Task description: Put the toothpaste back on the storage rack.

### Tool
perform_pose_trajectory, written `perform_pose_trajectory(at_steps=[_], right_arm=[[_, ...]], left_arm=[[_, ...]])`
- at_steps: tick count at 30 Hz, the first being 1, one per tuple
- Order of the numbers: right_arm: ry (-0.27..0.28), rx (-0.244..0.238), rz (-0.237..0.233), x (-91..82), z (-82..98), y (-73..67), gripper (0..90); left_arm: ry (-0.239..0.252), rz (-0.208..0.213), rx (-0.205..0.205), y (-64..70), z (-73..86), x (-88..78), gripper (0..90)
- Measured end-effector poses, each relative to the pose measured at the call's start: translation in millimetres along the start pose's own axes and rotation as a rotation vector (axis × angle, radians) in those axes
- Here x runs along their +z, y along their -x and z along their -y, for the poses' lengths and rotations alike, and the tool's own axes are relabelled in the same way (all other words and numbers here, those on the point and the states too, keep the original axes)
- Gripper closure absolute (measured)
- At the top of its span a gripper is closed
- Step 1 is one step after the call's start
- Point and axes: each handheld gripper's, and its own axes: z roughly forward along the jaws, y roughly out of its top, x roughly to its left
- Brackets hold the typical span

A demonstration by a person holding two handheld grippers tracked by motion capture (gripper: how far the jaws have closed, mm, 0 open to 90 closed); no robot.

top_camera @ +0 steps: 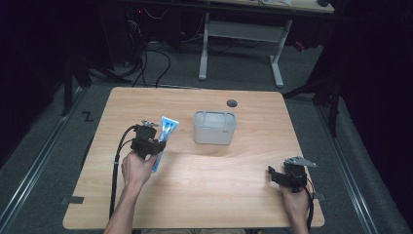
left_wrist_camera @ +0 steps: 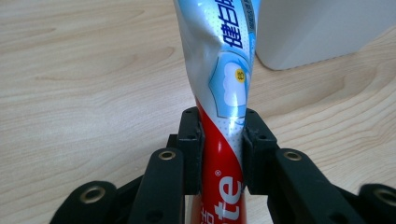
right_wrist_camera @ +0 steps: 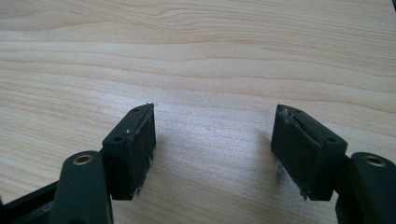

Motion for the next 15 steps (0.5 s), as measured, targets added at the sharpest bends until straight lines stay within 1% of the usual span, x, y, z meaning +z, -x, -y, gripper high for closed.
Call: perform_pose_trajectory(at_steps=[3, 4, 6, 9, 15], right_arm=[[0.0, 0.0, 0.0, 0.0, 0.0, 0.0, 30.8], [0.0, 0.0, 0.0, 0.0, 0.0, 0.0, 30.8], [0.0, 0.0, 0.0, 0.0, 0.0, 0.0, 30.8], [0.0, 0.0, 0.0, 0.0, 0.0, 0.0, 30.8], [0.0, 0.0, 0.0, 0.0, 0.0, 0.0, 30.8]], left_arm=[[0.017, 0.009, 0.013, 1.9, -2.9, -3.6, 73.2], [0.025, 0.011, 0.012, 2.4, -3.3, -4.4, 73.2], [0.039, 0.028, 0.014, 3.3, -4.9, -6.8, 73.3], [0.049, 0.029, 0.022, 5.2, -6.2, -7.9, 73.3], [0.07, 0.046, 0.039, 8.8, -10.4, -9.1, 73.3]])
